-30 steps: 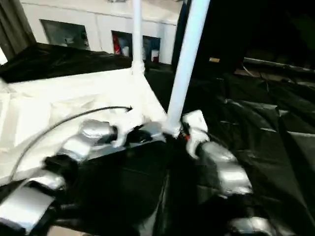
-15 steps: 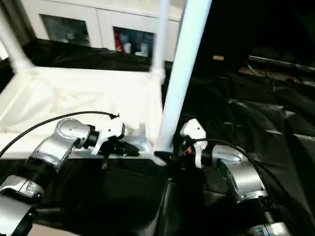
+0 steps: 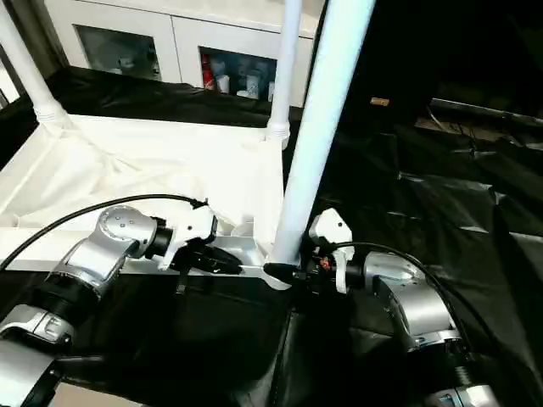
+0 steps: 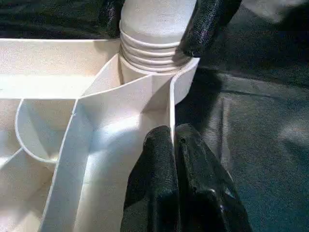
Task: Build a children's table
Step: Rotate leg to tighten
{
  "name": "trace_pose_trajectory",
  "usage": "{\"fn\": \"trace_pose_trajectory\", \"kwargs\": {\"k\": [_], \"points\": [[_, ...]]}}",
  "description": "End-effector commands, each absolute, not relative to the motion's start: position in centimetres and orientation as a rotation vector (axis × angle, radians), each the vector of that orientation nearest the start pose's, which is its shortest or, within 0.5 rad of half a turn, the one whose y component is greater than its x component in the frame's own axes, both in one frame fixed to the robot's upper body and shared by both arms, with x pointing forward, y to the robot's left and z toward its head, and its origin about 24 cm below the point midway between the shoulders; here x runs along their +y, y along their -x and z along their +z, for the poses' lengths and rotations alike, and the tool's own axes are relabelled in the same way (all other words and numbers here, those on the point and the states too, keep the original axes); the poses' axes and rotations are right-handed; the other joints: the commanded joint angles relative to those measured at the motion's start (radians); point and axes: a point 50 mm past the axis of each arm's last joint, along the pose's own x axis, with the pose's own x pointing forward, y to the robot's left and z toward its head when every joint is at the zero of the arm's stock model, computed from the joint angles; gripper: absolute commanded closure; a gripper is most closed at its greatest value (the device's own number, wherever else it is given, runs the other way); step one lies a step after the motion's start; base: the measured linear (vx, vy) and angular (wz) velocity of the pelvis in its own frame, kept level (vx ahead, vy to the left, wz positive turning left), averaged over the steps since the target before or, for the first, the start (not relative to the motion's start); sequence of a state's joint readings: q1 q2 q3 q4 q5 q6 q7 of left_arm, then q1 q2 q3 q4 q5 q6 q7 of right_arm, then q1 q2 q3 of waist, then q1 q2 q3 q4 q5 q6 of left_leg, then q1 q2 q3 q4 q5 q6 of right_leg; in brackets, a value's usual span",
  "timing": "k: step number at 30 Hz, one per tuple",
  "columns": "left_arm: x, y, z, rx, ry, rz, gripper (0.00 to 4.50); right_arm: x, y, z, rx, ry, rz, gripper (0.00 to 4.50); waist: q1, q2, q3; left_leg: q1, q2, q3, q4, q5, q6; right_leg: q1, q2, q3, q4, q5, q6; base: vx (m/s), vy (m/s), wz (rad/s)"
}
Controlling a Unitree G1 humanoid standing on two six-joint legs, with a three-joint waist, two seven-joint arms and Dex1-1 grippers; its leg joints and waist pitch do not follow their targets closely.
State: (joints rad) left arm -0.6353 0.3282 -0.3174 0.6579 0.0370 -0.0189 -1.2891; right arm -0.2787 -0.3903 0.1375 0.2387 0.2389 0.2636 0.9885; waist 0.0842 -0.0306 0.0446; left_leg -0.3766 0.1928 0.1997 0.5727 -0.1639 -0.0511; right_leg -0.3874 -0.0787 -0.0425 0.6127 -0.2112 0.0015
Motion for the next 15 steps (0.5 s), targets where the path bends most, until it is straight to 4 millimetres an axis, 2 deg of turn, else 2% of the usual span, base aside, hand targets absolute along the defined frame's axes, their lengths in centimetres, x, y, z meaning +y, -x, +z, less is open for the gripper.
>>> {"fn": "trace_pose_trajectory", "kwargs": {"k": [1, 3, 4, 5, 6, 7, 9, 10, 13, 15], "points": [[11.4, -32.0, 5.3, 0.396, -0.472, -1.422, 4.5, -15.6, -27.7, 4.0, 0.351, 0.057, 1.043, 1.76, -0.005, 0.003, -0.054, 0.026, 0.044, -0.018, -0.061, -0.244, 0.023, 0.035, -0.064, 0.038, -0.075, -0.122, -0.238, 0.0, 0.0, 0.0], [10.6, -32.8, 5.2, 0.39, -0.459, -1.332, 4.5, -15.6, -28.3, 3.3, 0.356, 0.033, 0.917, 1.76, -0.006, 0.002, -0.05, 0.027, 0.044, -0.019, -0.065, -0.282, 0.005, 0.032, -0.065, 0.04, -0.083, -0.201, -0.218, 0.0, 0.0, 0.0], [9.4, -33.4, 5.2, 0.37, -0.428, -1.258, 4.5, -15.2, -28.9, 2.6, 0.374, -0.008, 0.791, 1.77, -0.008, 0.002, -0.047, 0.032, 0.043, -0.02, -0.068, -0.312, -0.012, 0.025, -0.066, 0.041, -0.089, -0.259, -0.207, 0.0, 0.0, 0.0], [8.8, -33.7, 5.3, 0.362, -0.415, -1.224, 4.5, -14.9, -29.1, 2.2, 0.383, -0.026, 0.738, 1.77, -0.009, 0.001, -0.05, 0.036, 0.044, -0.023, -0.068, -0.327, -0.03, 0.025, -0.069, 0.04, -0.091, -0.294, -0.2, 0.0, 0.0, 0.0], [8.1, -33.9, 5.2, 0.356, -0.404, -1.19, 4.5, -14.5, -29.3, 1.9, 0.392, -0.041, 0.688, 1.77, -0.012, 0.0, -0.049, 0.031, 0.042, -0.026, -0.072, -0.318, -0.037, 0.028, -0.068, 0.04, -0.091, -0.308, -0.186, 0.0, 0.0, 0.0], [7.6, -34.0, 5.2, 0.356, -0.401, -1.177, 4.5, -14.2, -29.5, 1.8, 0.397, -0.052, 0.663, 1.77, -0.011, 0.001, -0.05, 0.032, 0.042, -0.028, -0.072, -0.319, -0.041, 0.028, -0.068, 0.039, -0.092, -0.31, -0.181, 0.0, 0.0, 0.0], [6.4, -34.1, 5.0, 0.351, -0.398, -1.152, 4.5, -13.4, -29.8, 1.7, 0.402, -0.069, 0.616, 1.78, -0.014, 0.0, -0.052, 0.032, 0.042, -0.027, -0.071, -0.313, -0.034, 0.029, -0.067, 0.041, -0.093, -0.282, -0.179, 0.0, 0.0, 0.0], [5.0, -33.9, 4.9, 0.35, -0.387, -1.145, 4.5, -12.5, -30.2, 1.6, 0.405, -0.095, 0.552, 1.78, -0.016, 0.002, -0.052, 0.033, 0.042, -0.023, -0.069, -0.305, -0.03, 0.025, -0.066, 0.044, -0.093, -0.256, -0.183, 0.0, 0.0, 0.0], [3.6, -33.5, 4.8, 0.345, -0.373, -1.167, 4.5, -11.6, -30.4, 1.6, 0.407, -0.123, 0.509, 1.78, -0.017, -0.001, -0.053, 0.032, 0.039, -0.023, -0.068, -0.296, -0.019, 0.027, -0.067, 0.043, -0.097, -0.269, -0.173, 0.0, 0.0, 0.0], [2.7, -33.2, 4.8, 0.337, -0.368, -1.195, 4.5, -10.8, -30.4, 1.6, 0.407, -0.116, 0.513, 1.78, -0.019, 0.001, -0.052, 0.029, 0.039, -0.023, -0.069, -0.294, -0.015, 0.027, -0.066, 0.043, -0.097, -0.267, -0.168, 0.0, 0.0, 0.0]]}}
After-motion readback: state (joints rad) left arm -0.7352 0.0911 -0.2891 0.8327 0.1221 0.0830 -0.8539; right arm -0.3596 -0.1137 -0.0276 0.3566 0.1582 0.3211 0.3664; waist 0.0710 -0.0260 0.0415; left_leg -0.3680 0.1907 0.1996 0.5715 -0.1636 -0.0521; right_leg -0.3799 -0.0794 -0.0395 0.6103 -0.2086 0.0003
